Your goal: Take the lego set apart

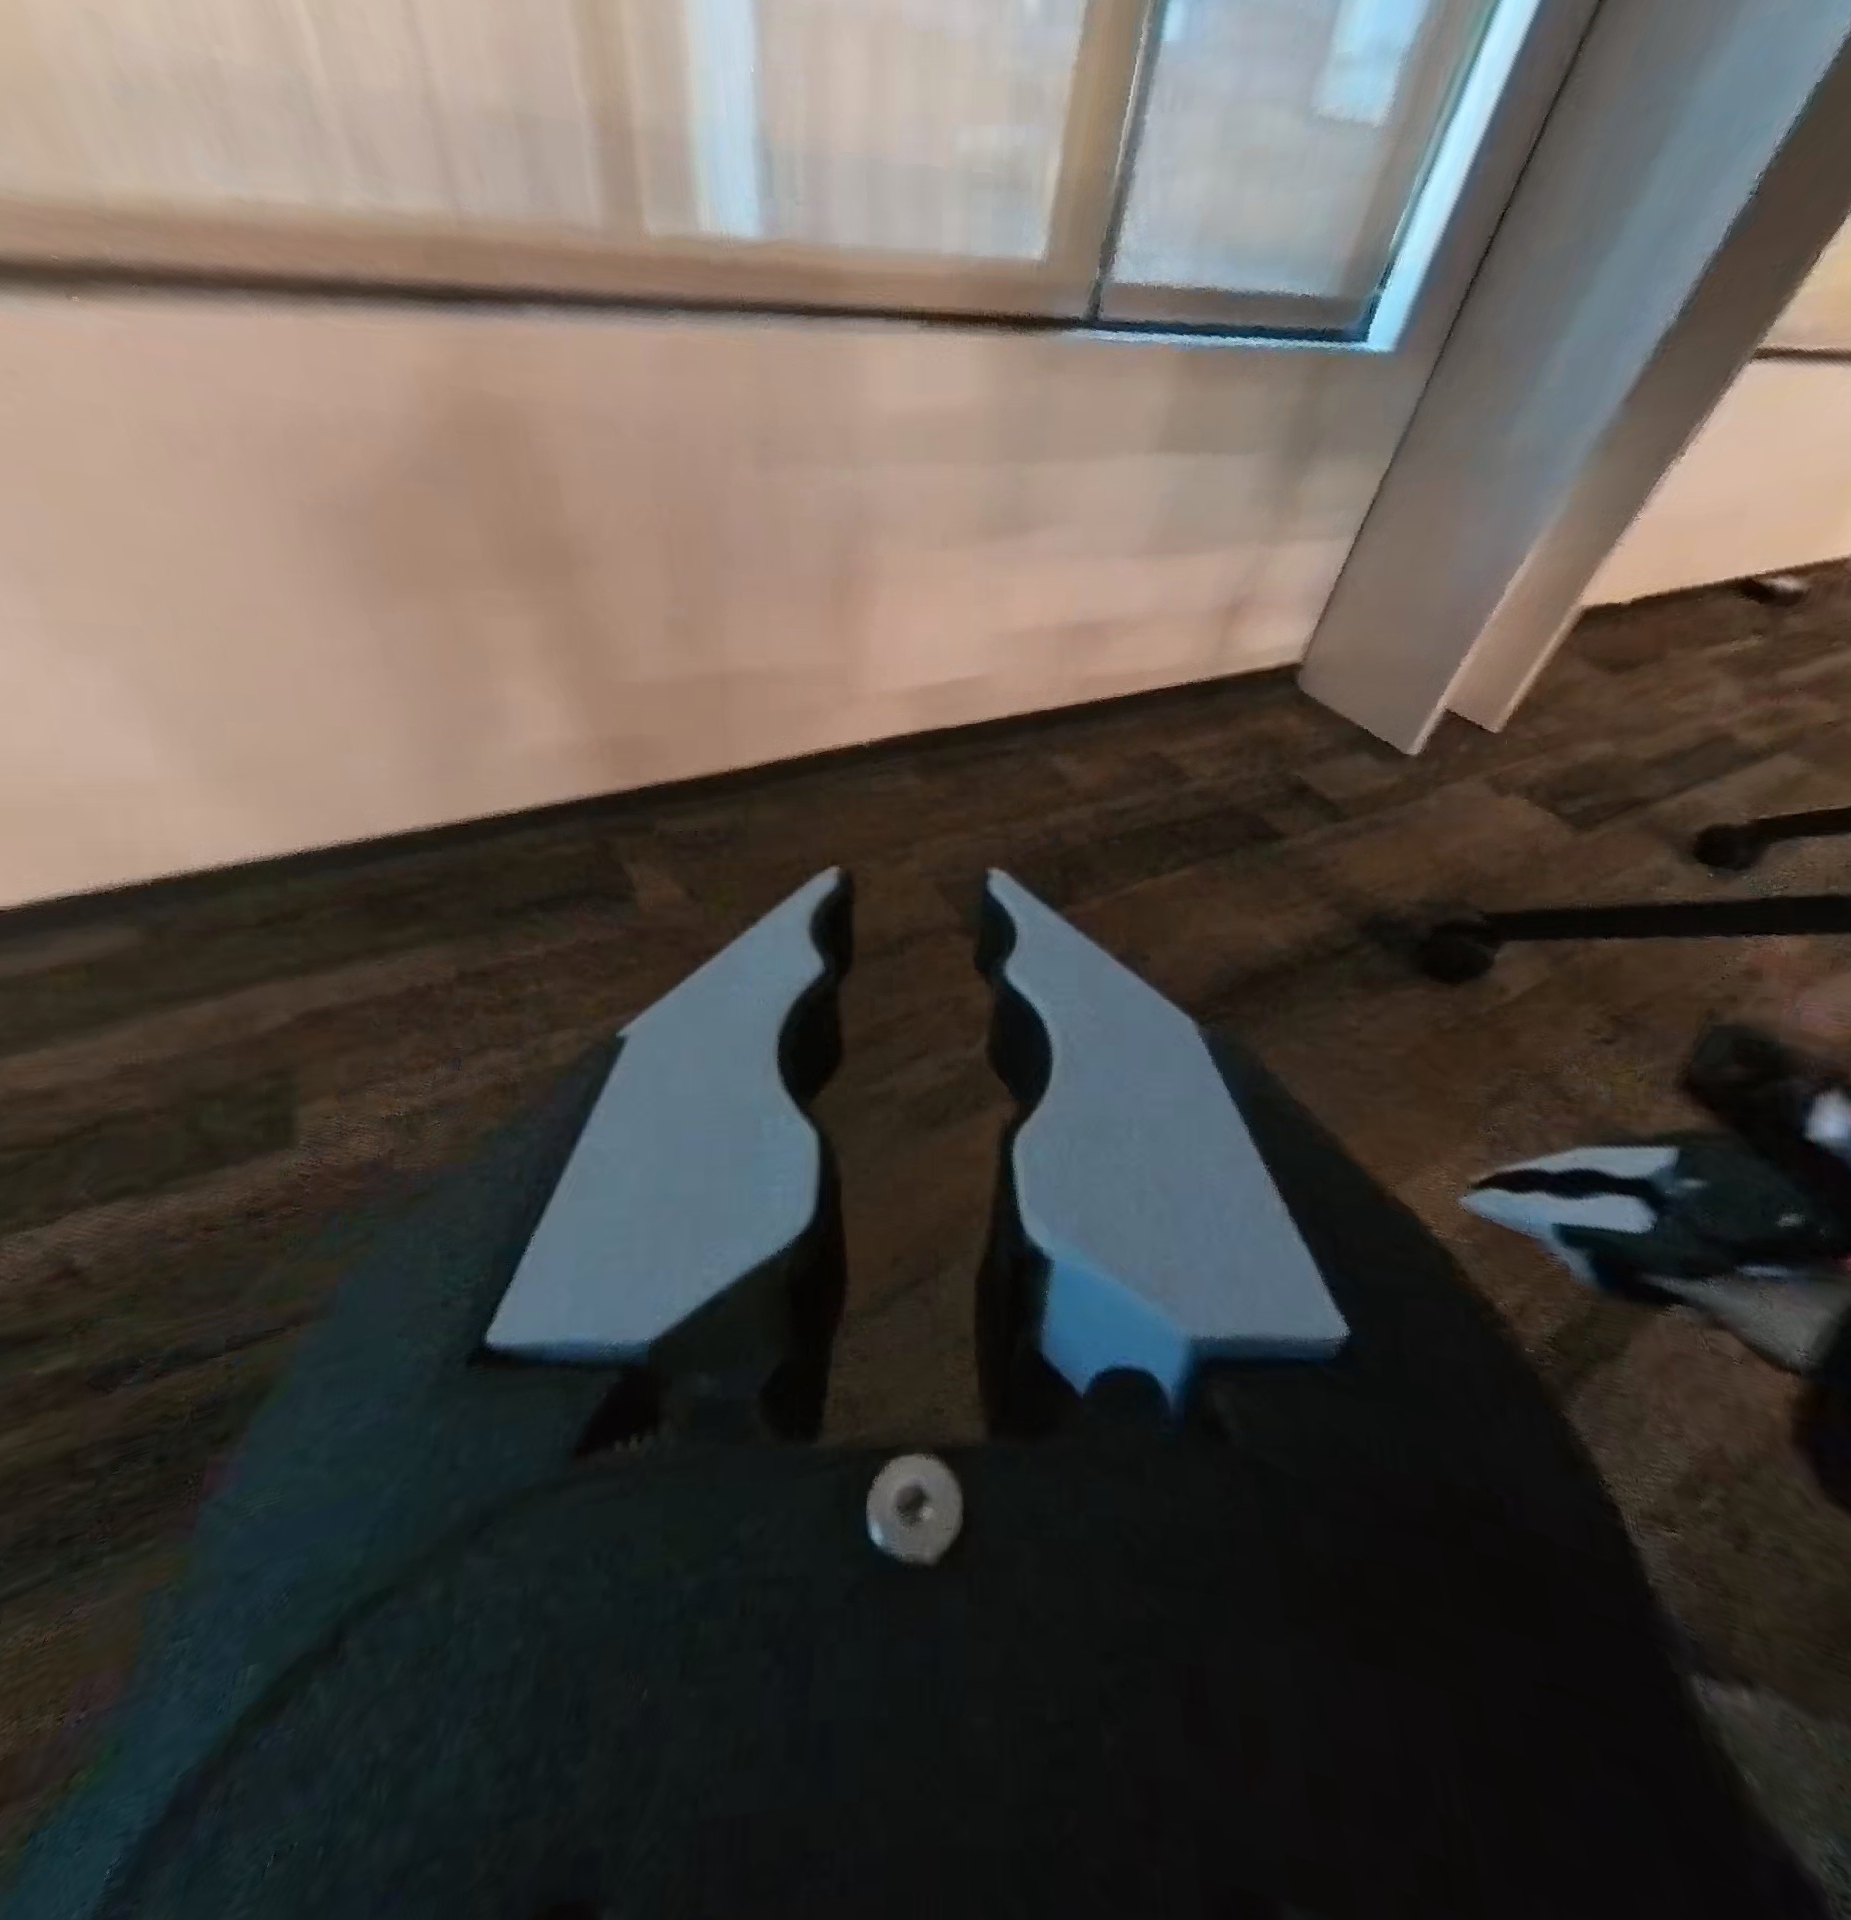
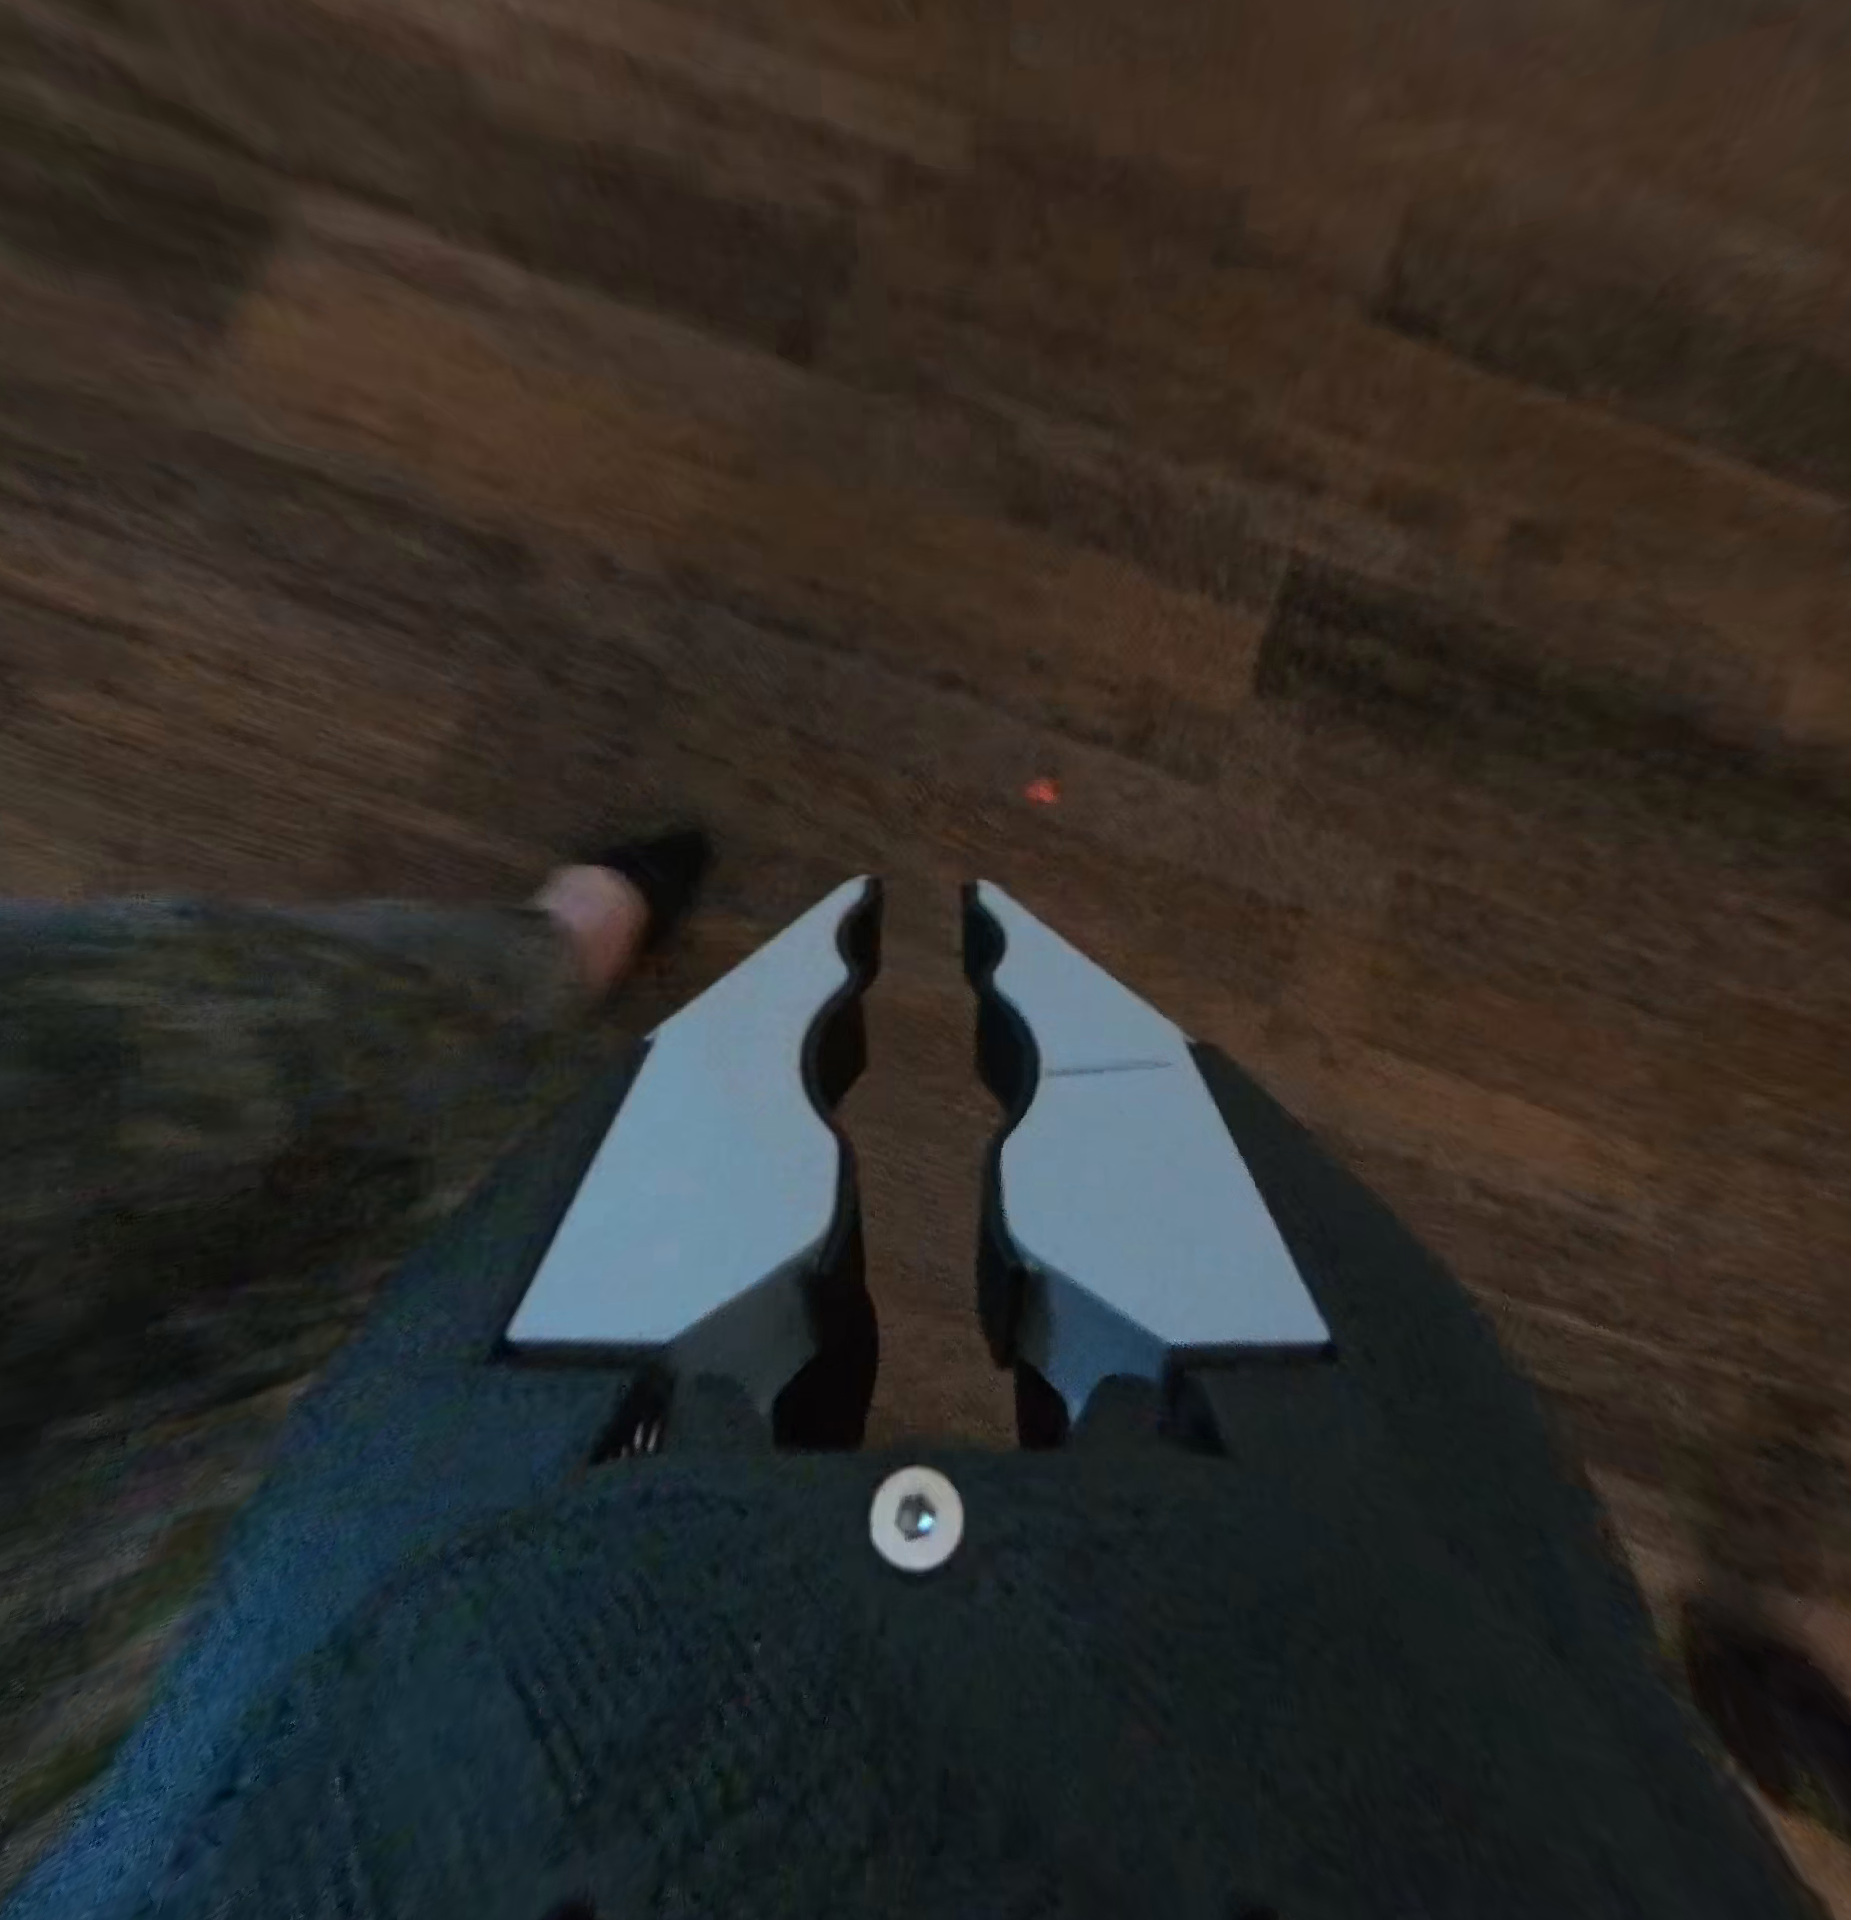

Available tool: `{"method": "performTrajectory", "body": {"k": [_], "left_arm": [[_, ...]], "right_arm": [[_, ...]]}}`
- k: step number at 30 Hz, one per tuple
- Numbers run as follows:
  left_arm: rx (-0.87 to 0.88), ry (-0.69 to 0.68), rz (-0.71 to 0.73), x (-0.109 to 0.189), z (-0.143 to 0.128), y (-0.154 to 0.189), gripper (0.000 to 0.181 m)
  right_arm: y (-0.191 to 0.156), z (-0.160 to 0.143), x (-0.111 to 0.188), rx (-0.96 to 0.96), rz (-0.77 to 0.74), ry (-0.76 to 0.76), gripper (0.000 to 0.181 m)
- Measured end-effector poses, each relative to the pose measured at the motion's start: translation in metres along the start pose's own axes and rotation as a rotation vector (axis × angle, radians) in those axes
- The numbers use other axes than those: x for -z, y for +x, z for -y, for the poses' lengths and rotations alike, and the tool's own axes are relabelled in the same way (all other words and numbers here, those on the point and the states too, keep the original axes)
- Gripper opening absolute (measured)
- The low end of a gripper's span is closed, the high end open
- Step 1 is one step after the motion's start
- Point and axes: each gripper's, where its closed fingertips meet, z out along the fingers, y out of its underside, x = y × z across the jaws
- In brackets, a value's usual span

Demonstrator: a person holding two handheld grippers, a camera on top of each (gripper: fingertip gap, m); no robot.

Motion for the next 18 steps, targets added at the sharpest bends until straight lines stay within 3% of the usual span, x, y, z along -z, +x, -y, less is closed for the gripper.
{"method": "performTrajectory", "body": {"k": [2, 4, 7, 10, 12, 14, 18], "left_arm": [[0.044, -0.037, -0.078, -0.057, -0.014, -0.022, 0.015], [0.11, -0.061, -0.072, -0.104, -0.046, -0.045, 0.01], [0.23, -0.148, -0.069, -0.155, -0.12, -0.051, 0.008], [0.249, -0.28, -0.018, -0.182, -0.196, -0.053, 0.007], [0.256, -0.377, 0.005, -0.195, -0.238, -0.056, 0.005], [0.292, -0.464, 0.01, -0.208, -0.271, -0.059, 0.005], [0.345, -0.589, -0.012, -0.229, -0.314, -0.049, 0.005]], "right_arm": [[0.025, -0.007, -0.07, 0.051, -0.046, -0.023, 0.01], [0.036, -0.025, -0.148, 0.111, -0.003, -0.06, 0.012], [0.049, -0.076, -0.266, 0.165, 0.097, -0.146, 0.013], [0.067, -0.151, -0.375, 0.355, 0.159, -0.322, 0.01], [0.078, -0.187, -0.43, 0.456, 0.173, -0.372, 0.009], [0.086, -0.208, -0.473, 0.502, 0.179, -0.37, 0.019], [0.082, -0.219, -0.523, 0.641, 0.21, -0.274, 0.025]]}}
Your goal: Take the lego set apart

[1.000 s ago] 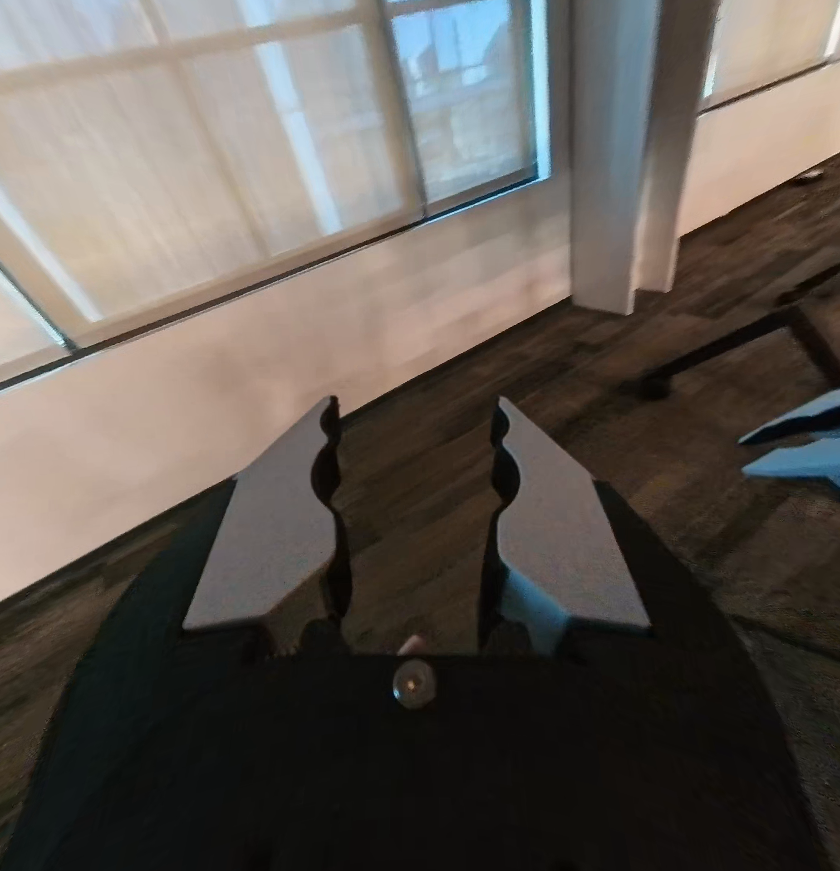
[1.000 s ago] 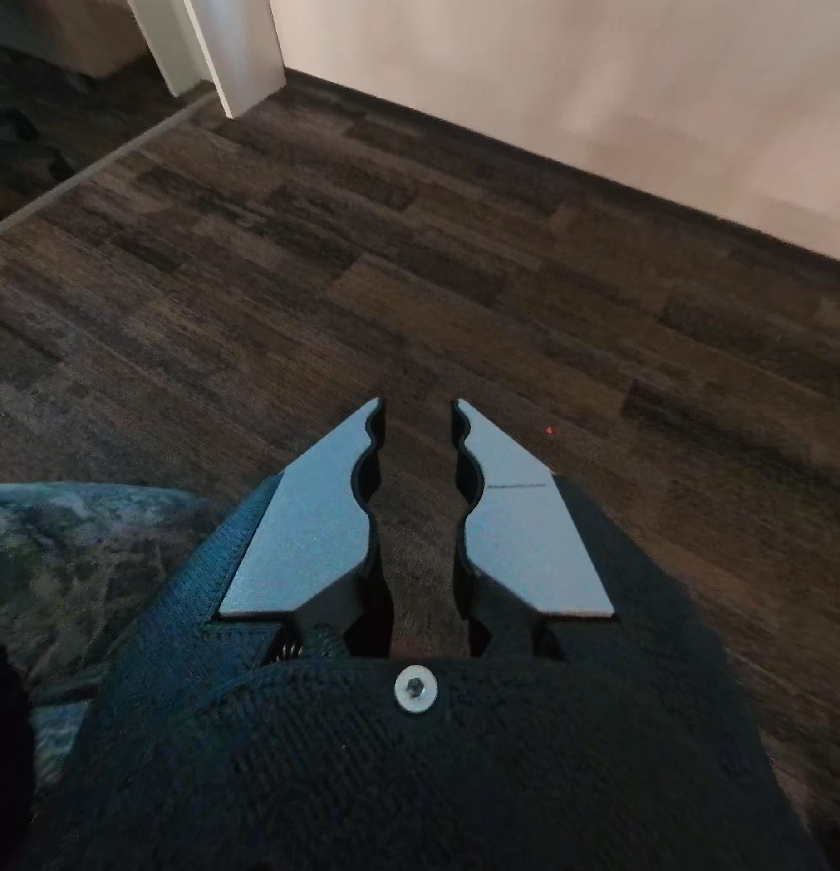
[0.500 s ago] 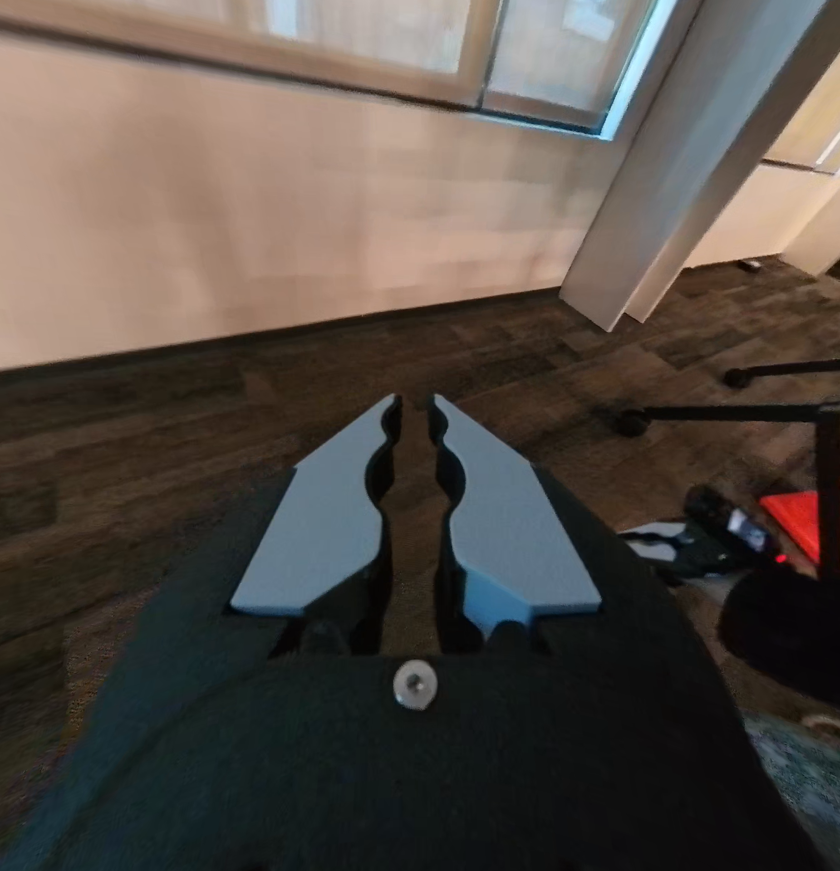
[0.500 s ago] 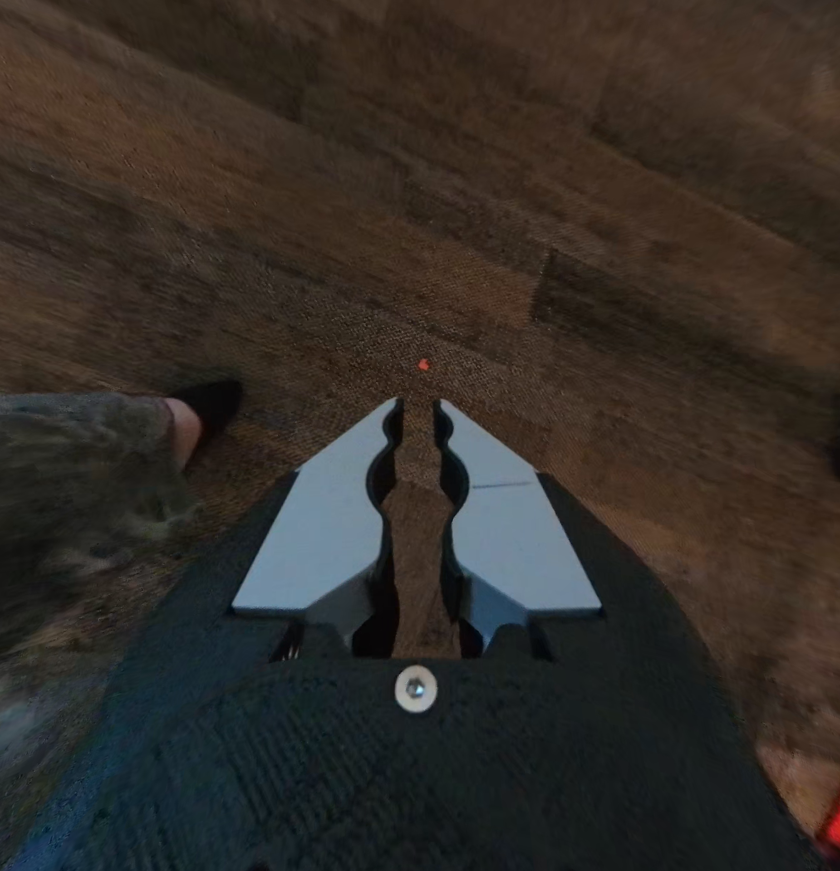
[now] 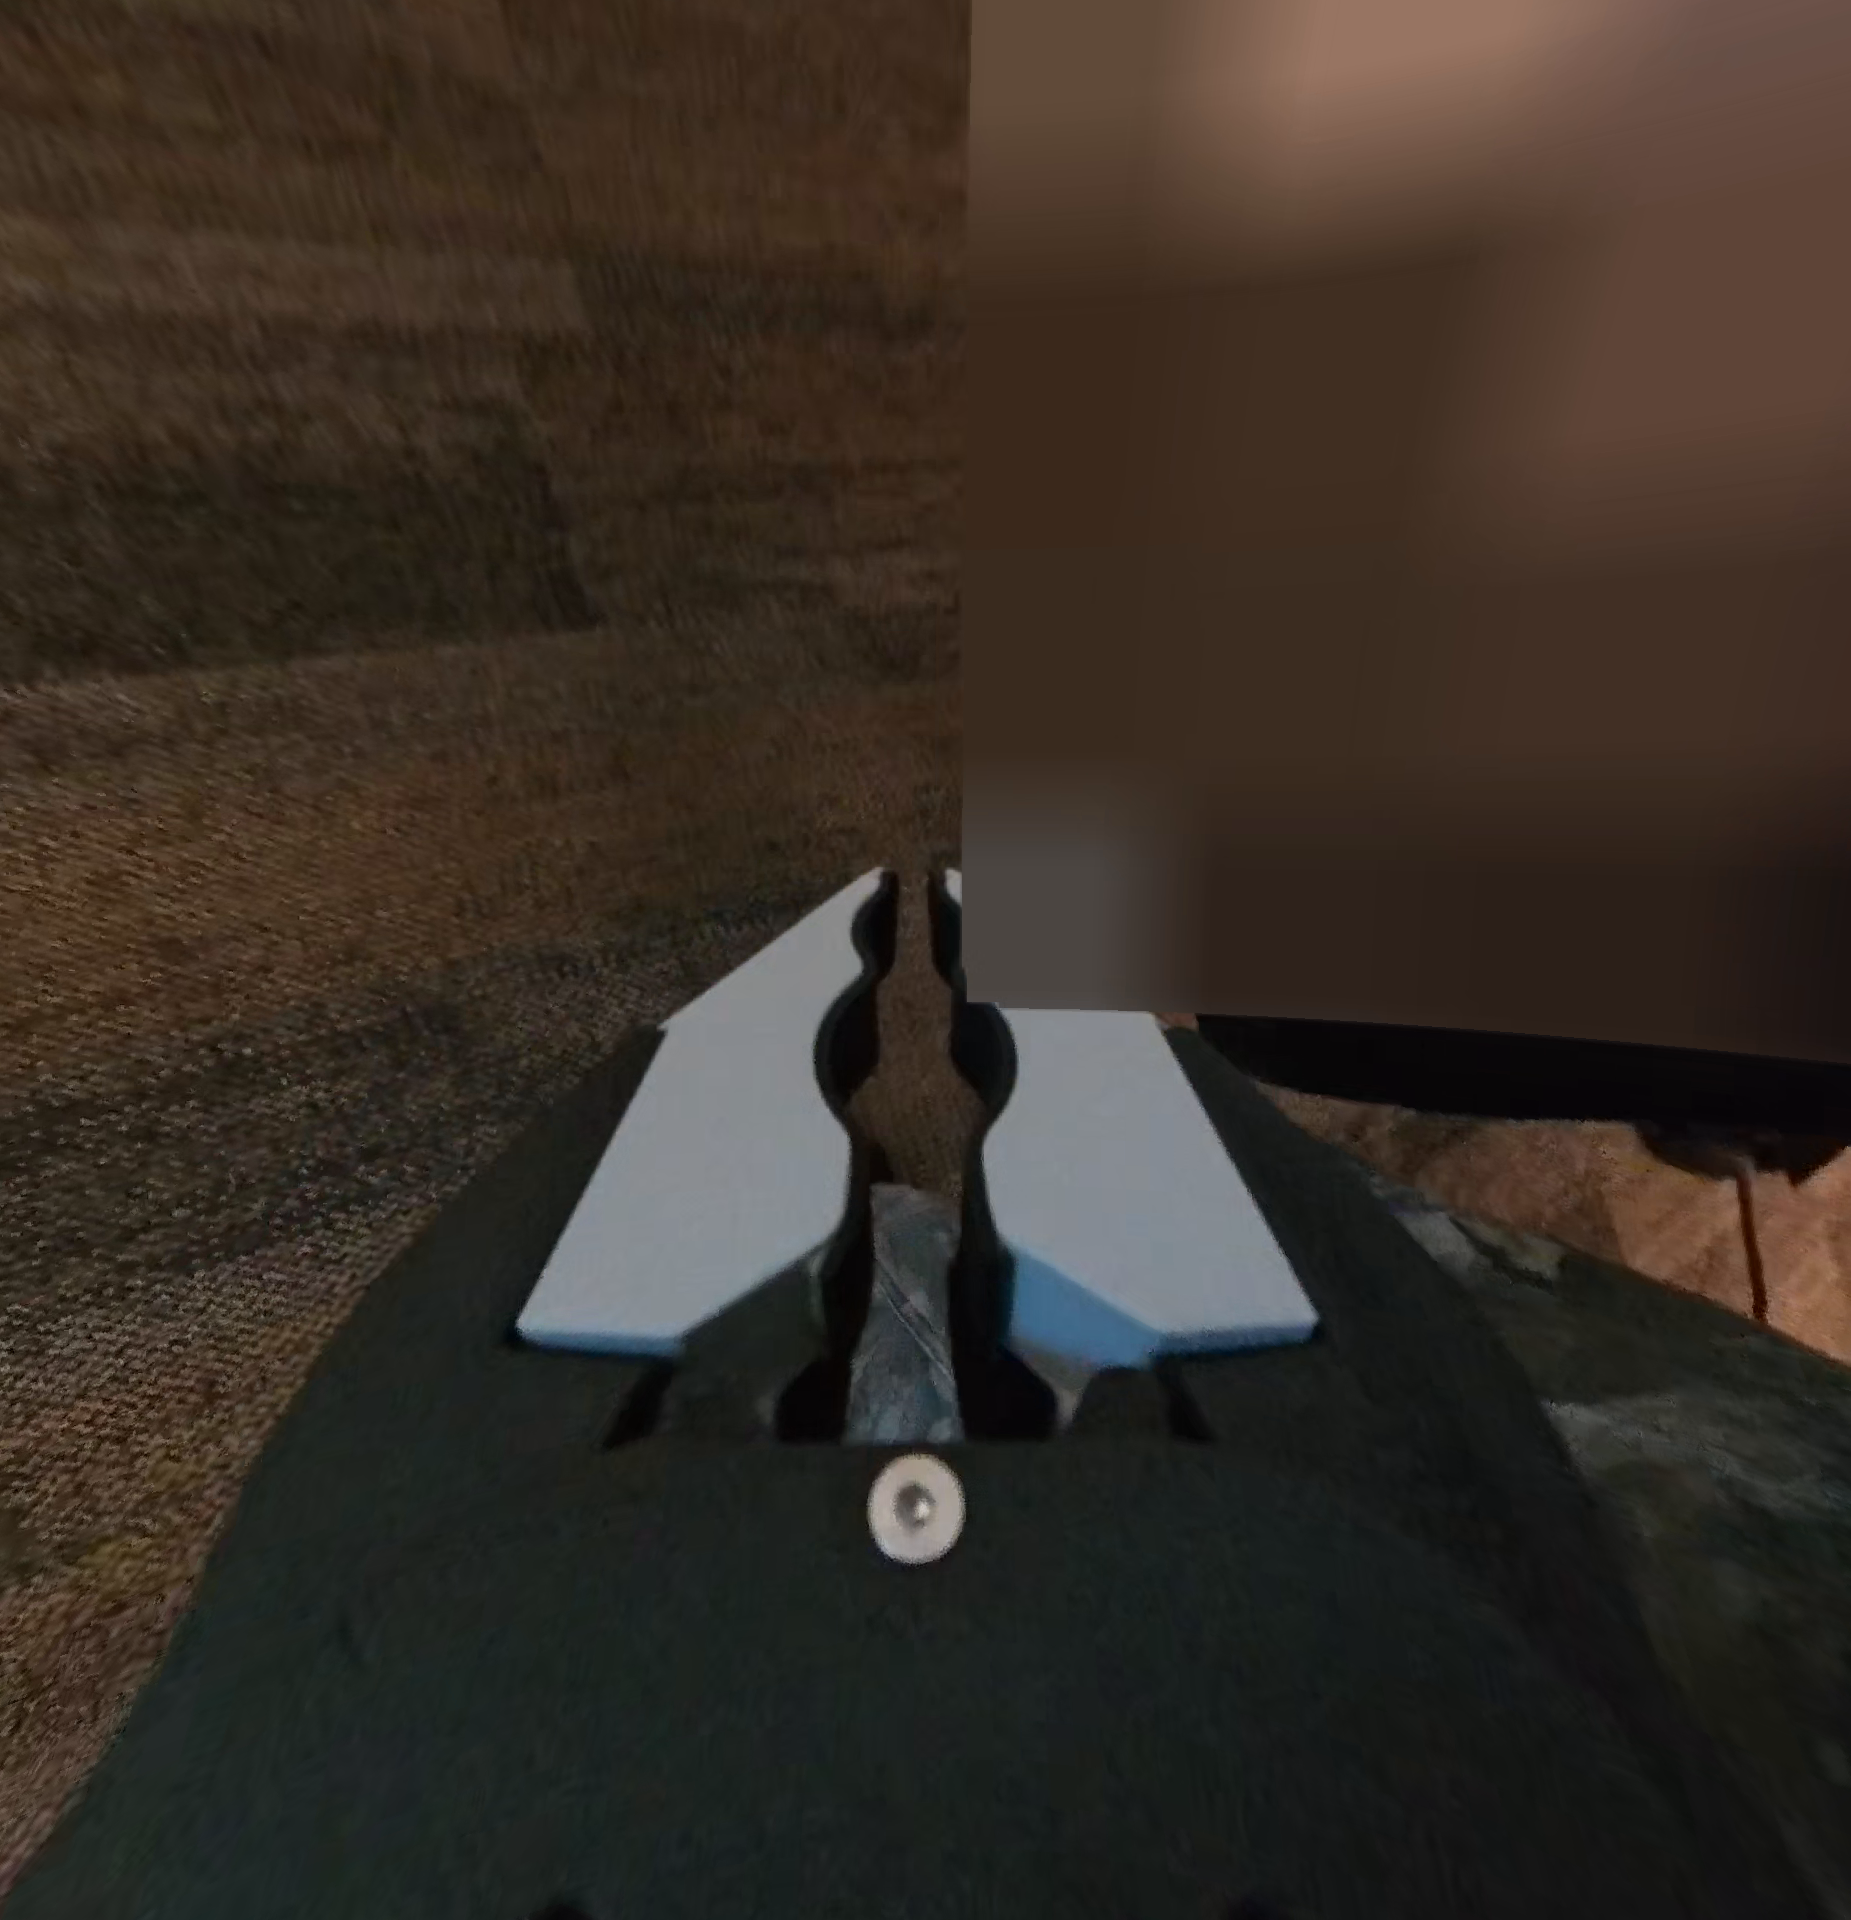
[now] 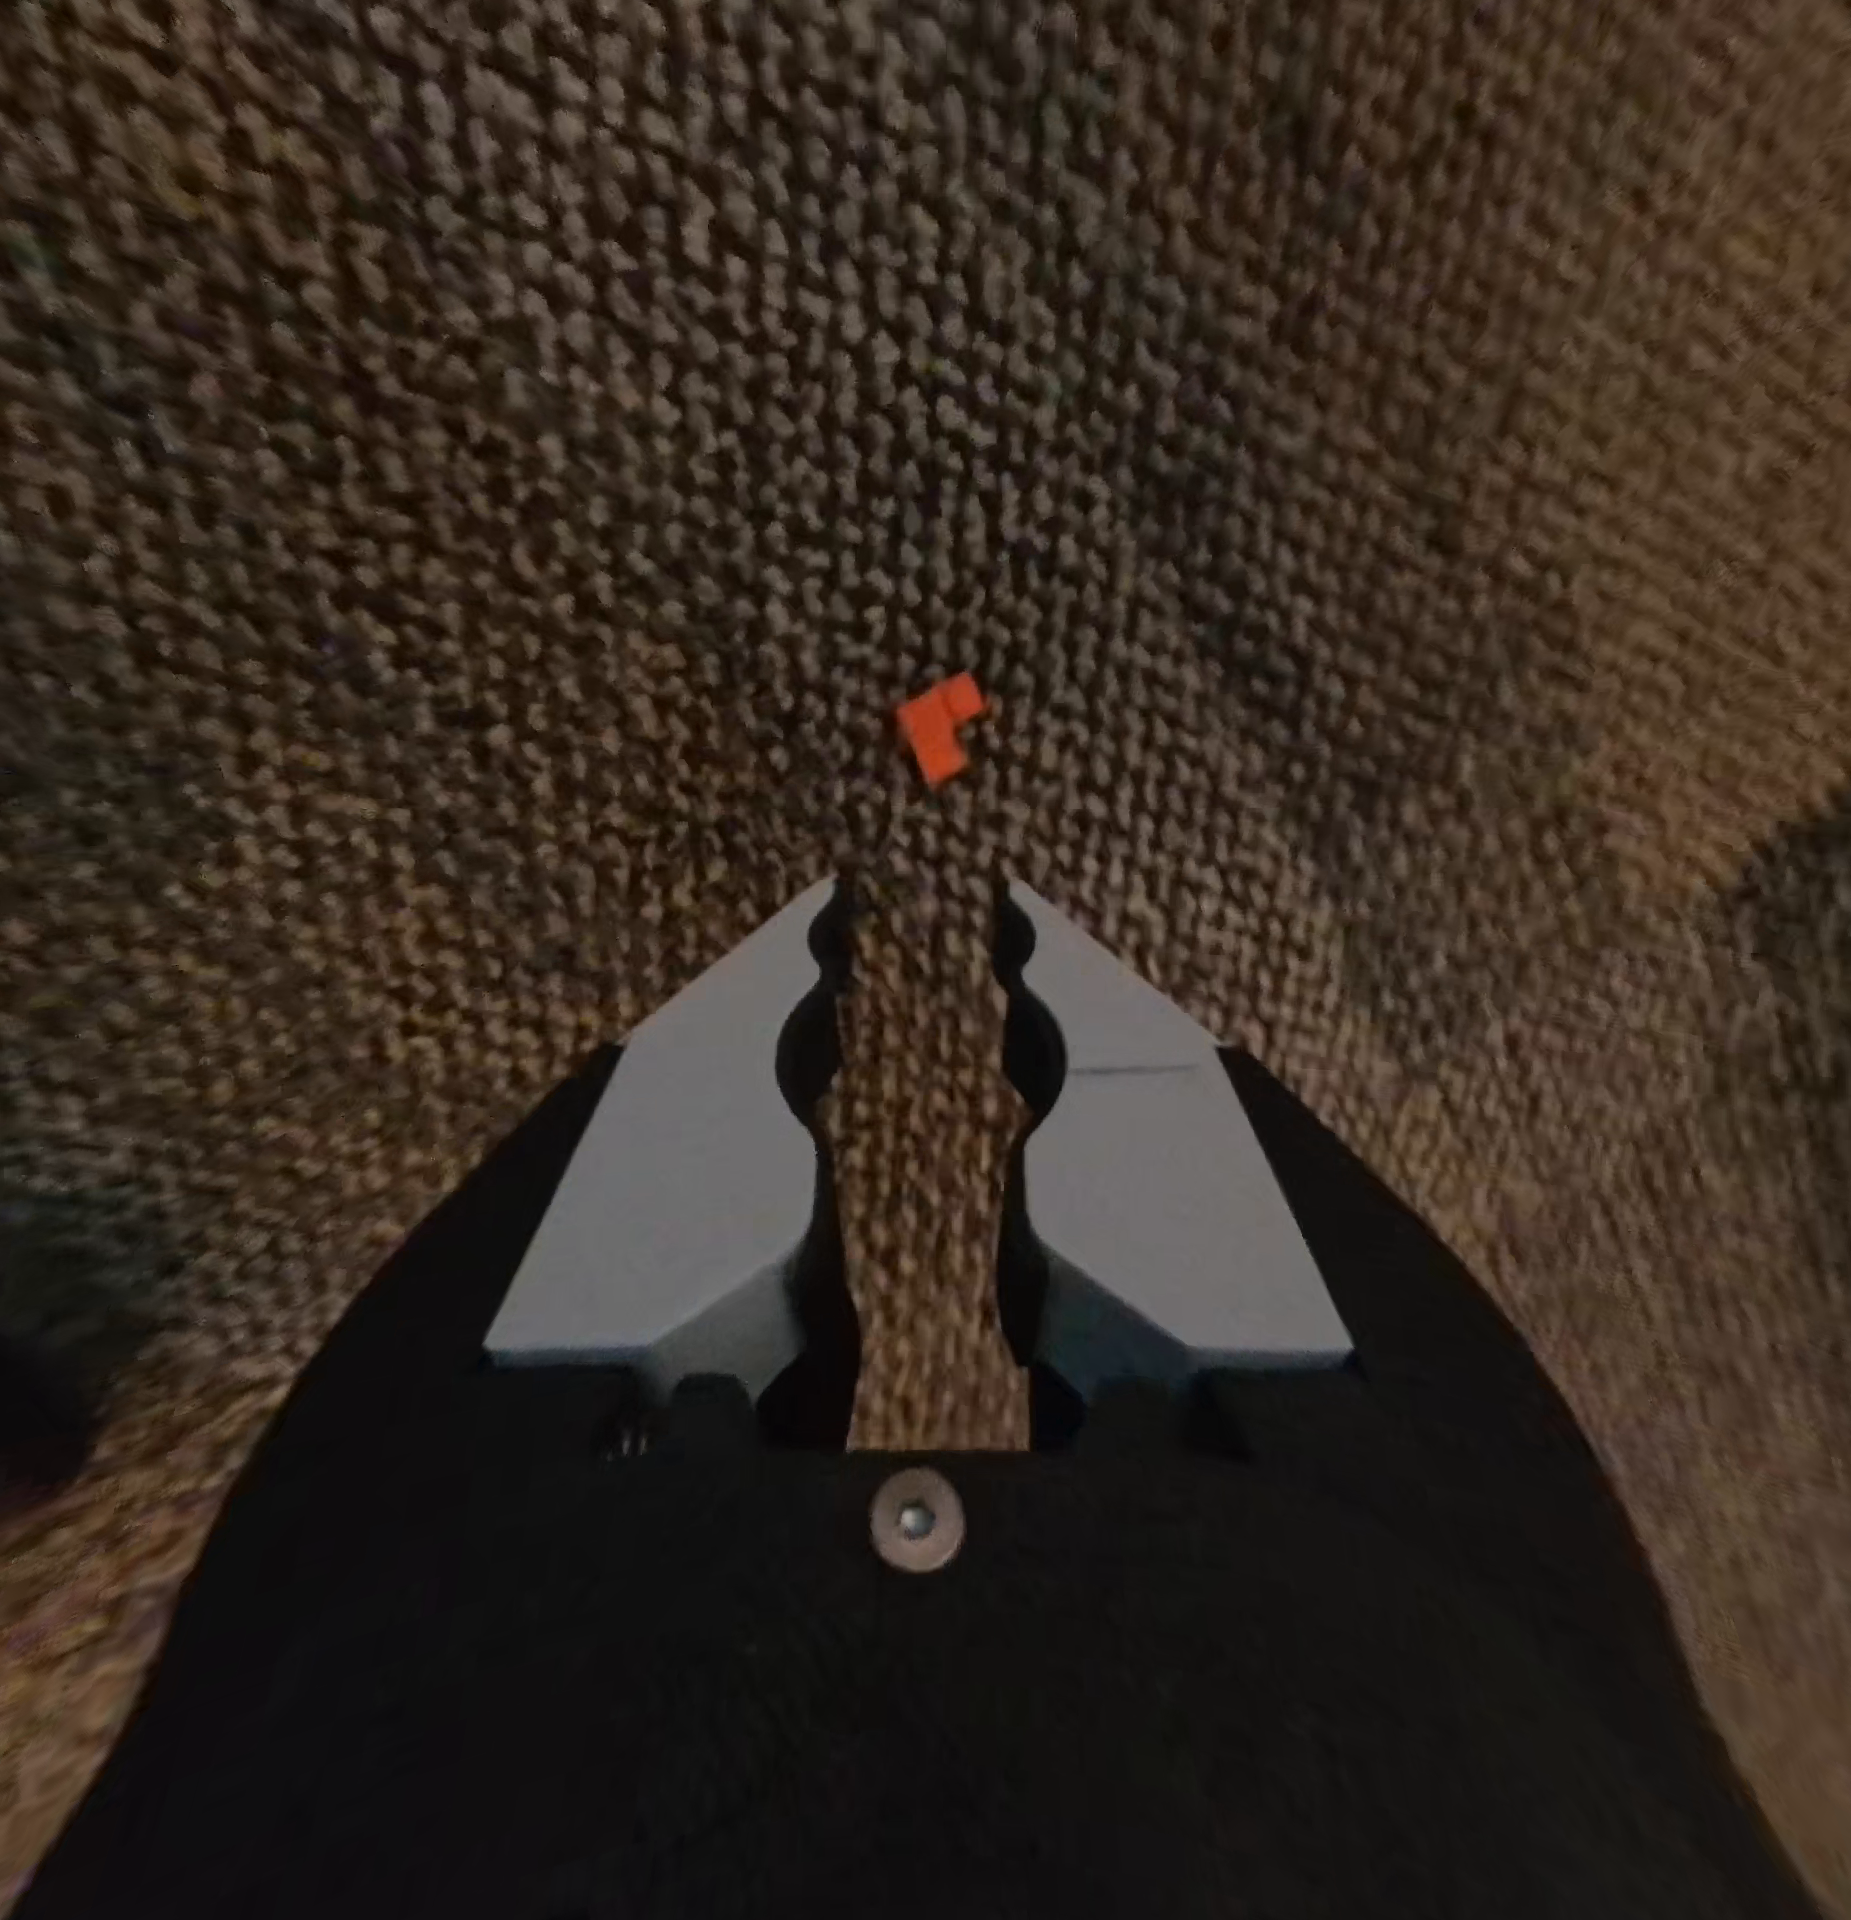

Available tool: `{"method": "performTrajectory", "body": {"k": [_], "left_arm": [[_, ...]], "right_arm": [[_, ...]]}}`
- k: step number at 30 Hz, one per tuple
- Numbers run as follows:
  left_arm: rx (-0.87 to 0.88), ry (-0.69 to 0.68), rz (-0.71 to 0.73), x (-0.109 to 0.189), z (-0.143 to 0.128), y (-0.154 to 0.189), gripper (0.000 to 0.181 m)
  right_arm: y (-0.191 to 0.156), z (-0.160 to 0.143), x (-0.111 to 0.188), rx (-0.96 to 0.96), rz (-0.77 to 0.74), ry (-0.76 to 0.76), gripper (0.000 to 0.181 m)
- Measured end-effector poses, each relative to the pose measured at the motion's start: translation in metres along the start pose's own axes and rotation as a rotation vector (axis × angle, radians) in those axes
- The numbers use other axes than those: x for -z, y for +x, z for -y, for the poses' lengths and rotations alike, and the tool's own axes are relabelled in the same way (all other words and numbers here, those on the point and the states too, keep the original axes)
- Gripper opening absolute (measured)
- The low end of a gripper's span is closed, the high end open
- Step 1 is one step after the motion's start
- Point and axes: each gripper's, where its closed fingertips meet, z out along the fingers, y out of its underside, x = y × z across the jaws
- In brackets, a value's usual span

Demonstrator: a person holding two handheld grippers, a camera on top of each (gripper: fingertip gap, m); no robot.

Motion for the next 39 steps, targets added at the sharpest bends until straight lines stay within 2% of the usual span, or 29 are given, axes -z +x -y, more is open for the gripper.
{"method": "performTrajectory", "body": {"k": [2, 4, 7, 12, 18, 21, 23, 25, 28, 30, 33, 34, 35, 36, 38, 39], "left_arm": [[-0.015, -0.061, 0.004, -0.013, -0.009, 0.003, 0.005], [-0.028, -0.096, 0.005, -0.02, -0.011, 0.008, 0.005], [-0.029, -0.114, -0.013, -0.027, -0.008, 0.014, 0.005], [-0.047, -0.141, -0.062, -0.04, -0.007, 0.026, 0.005], [-0.015, -0.18, -0.101, -0.038, -0.015, 0.036, 0.005], [-0.011, -0.174, -0.111, -0.032, -0.015, 0.043, 0.003], [0.013, -0.158, -0.144, -0.027, -0.007, 0.058, 0.004], [0.046, -0.153, -0.174, -0.019, 0.0, 0.076, 0.003], [0.109, -0.215, -0.22, -0.006, -0.011, 0.099, 0.002], [0.17, -0.262, -0.166, 0.0, -0.024, 0.098, 0.0], [0.24, -0.232, -0.151, 0.006, -0.019, 0.104, 0.0], [0.243, -0.248, -0.125, 0.006, -0.02, 0.104, 0.0], [0.241, -0.267, -0.082, 0.007, -0.019, 0.102, 0.0], [0.224, -0.3, -0.018, 0.006, -0.02, 0.098, 0.0], [0.153, -0.41, 0.11, 0.005, -0.026, 0.087, 0.0], [0.114, -0.472, 0.157, 0.004, -0.029, 0.083, 0.0]], "right_arm": [[-0.002, 0.005, -0.011, 0.048, 0.013, 0.044, 0.028], [-0.004, 0.004, -0.012, 0.034, 0.038, 0.079, 0.021], [0.001, 0.003, -0.008, 0.002, 0.038, 0.118, 0.029], [-0.002, 0.017, -0.007, 0.031, 0.113, 0.18, 0.031], [-0.005, 0.016, -0.015, 0.132, 0.204, 0.09, 0.006], [0.014, 0.026, 0.002, 0.21, 0.038, 0.099, 0.006], [0.037, 0.046, 0.035, 0.255, -0.14, 0.139, 0.006], [0.055, 0.068, 0.083, 0.256, -0.266, 0.19, 0.006], [0.05, 0.077, 0.152, 0.096, -0.225, 0.204, 0.006], [0.035, 0.062, 0.196, -0.125, -0.136, 0.147, 0.006], [0.005, 0.009, 0.273, -0.67, -0.026, -0.068, 0.006], [-0.009, 0.001, 0.304, -0.8, 0.029, -0.102, 0.006], [-0.02, 0.0, 0.336, -0.816, 0.071, -0.105, 0.006], [-0.027, -0.002, 0.368, -0.743, 0.093, -0.114, 0.006], [-0.025, -0.011, 0.431, -0.587, 0.078, -0.143, 0.006], [-0.016, -0.016, 0.46, -0.578, 0.044, -0.148, 0.006]]}}
